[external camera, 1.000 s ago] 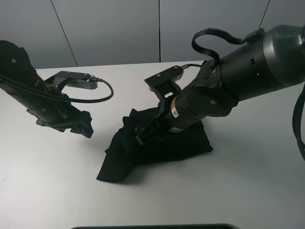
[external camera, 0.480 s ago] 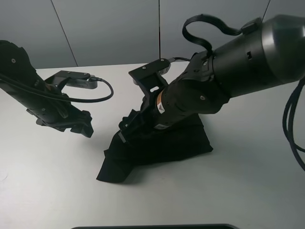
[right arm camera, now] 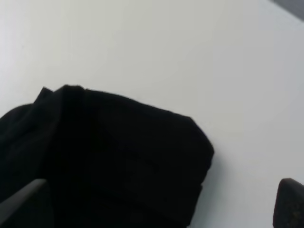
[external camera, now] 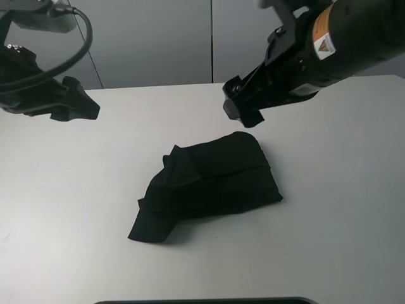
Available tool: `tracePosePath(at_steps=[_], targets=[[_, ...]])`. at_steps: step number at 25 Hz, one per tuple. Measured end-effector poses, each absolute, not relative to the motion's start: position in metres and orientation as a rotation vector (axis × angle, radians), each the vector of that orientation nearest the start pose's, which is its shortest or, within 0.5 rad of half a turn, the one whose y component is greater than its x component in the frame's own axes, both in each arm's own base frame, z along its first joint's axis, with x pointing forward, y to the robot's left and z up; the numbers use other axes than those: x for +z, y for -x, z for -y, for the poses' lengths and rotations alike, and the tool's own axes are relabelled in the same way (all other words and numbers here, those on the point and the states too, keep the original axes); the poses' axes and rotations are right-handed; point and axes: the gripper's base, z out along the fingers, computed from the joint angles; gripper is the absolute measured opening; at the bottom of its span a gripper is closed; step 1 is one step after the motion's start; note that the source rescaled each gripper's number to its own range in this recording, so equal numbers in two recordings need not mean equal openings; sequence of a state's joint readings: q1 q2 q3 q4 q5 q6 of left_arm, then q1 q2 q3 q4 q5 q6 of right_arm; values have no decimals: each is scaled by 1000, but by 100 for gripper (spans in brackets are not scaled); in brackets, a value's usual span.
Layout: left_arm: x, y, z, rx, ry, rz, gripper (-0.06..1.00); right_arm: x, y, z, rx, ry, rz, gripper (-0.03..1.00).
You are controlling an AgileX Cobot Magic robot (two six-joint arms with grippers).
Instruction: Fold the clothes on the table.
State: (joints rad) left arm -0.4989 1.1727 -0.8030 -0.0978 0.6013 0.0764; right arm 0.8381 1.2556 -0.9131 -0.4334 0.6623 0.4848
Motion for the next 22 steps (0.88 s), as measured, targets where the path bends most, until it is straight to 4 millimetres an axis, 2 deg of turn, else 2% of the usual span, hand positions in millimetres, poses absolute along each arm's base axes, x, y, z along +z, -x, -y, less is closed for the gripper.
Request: tracePosePath(at_steps=[2,5,9,12,16,22], targets=[[292,-185,105,-266,-630,-2393,99,315,-172,-154,154,675,-2251,100],[309,-163,91,-245,-608,-2369,99,332,-145,-121,161,615,-2221,100],[328,-131,71,-239,-580,-2336,99,329,-114,-83,141,574,-2244,100],[335,-106,58,-240,-576,-2339,99,324,-90,-64,223,580,-2248,100],[344,-71,39,-252,-565,-2294,99,316,-64,-49,336,662,-2212,100],[348,-21,11,-280,-537,-2181,99,296,-47,-33,358,728,-2155,100]])
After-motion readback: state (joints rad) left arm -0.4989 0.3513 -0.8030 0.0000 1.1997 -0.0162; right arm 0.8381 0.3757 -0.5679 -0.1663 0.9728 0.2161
